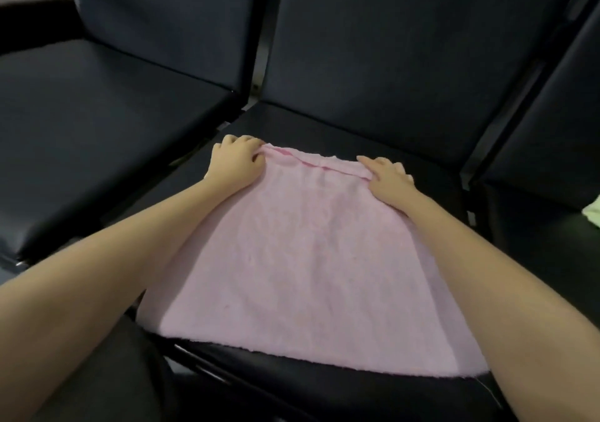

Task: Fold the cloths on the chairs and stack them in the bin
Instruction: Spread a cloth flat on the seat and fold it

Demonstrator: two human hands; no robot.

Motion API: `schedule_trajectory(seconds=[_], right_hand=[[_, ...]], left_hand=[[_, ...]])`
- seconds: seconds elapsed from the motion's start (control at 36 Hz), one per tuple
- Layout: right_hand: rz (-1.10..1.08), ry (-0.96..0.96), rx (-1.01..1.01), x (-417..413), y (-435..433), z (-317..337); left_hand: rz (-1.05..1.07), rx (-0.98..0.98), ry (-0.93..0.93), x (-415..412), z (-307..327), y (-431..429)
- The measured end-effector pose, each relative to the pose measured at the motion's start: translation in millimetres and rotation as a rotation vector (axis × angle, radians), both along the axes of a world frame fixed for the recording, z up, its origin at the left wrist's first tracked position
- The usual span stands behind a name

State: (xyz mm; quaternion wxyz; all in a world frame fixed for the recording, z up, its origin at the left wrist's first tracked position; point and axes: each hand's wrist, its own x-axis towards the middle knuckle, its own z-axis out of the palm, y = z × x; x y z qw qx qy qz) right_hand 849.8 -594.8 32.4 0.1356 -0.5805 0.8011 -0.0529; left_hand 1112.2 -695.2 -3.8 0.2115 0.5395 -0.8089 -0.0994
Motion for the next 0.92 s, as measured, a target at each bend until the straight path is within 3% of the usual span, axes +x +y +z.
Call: schedule_trajectory(seconds=[0.08, 0.19, 0.31, 0.36, 0.44, 0.56, 0.78, 0.92], right_hand=[[0.127, 0.052, 0.090, 2, -8, 8], [0.083, -0.002, 0.206, 2, -6, 20], [0.152, -0.047, 0.177, 3, 7, 30], [0.178, -0.107, 0.150, 3, 17, 41], [0.190, -0.152, 0.121, -2, 33, 66], [0.205, -0.202, 0.182, -13, 54, 104], [0.240, 0.043, 0.141, -11, 78, 152], [0.226, 0.154, 0.115, -15, 92, 176]], left_hand=[[-0.004, 0.008, -0.005, 2, 0, -1], [-0.024, 0.071, 0.015, 5, 3, 0], [-0.189, 0.337, 0.352, 15, 19, 6], [-0.235, 0.379, 0.390, 22, 31, 7], [-0.333, 0.459, 0.344, 30, 55, 8], [-0.439, 0.452, 0.135, 35, 102, 7], [-0.443, 0.345, -0.163, 29, 178, 24], [-0.542, 0.501, -0.173, 36, 200, 28]])
